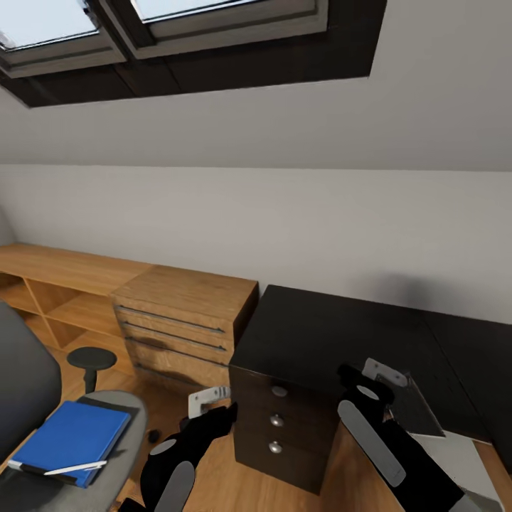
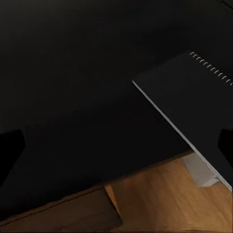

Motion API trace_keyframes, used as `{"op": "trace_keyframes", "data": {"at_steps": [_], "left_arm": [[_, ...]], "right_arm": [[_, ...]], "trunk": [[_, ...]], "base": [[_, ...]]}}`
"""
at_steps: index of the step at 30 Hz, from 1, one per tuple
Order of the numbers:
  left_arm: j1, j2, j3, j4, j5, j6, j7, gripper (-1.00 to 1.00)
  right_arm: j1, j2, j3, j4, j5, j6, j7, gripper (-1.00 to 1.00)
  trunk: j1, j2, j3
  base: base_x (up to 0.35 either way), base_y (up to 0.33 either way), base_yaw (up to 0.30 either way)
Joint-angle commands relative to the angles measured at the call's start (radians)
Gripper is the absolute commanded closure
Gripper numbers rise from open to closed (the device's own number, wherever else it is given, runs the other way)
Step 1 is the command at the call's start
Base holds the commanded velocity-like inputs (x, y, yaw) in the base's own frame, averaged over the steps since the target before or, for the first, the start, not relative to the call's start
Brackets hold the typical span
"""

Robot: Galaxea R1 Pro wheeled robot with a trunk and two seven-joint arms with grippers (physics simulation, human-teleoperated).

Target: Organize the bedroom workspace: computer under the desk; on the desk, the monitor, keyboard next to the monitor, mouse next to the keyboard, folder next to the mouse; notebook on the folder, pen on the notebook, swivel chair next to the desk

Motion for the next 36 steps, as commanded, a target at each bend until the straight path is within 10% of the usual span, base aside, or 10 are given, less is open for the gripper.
{"op": "trace_keyframes", "data": {"at_steps": [1, 11, 19, 36], "left_arm": [[-0.001, 0.000, -0.001, -0.001, 0.010, 0.001, 0.010, -1.00], [-0.002, 0.000, -0.001, -0.001, 0.010, 0.001, 0.010, -1.00], [-0.001, 0.000, -0.001, -0.001, 0.010, 0.001, 0.010, -1.00], [-0.002, 0.000, -0.001, -0.001, 0.010, 0.001, 0.010, -1.00]], "right_arm": [[-0.001, 0.001, 0.008, 0.011, -0.002, 0.010, -0.005, -1.00], [-0.001, 0.005, 0.018, 0.063, -0.003, 0.012, 0.031, -1.00], [-0.001, 0.001, 0.013, 0.085, -0.003, 0.018, 0.223, -1.00], [-0.001, 0.001, 0.016, 0.054, -0.009, 0.207, 0.362, -1.00]], "trunk": [[0.000, -0.001, -0.001], [0.000, -0.001, -0.004], [0.000, -0.001, -0.008], [0.000, -0.001, -0.017]], "base": [[0.000, 0.000, 0.279], [0.000, 0.000, 0.279], [0.000, 0.000, 0.276], [0.000, 0.000, 0.274]]}}
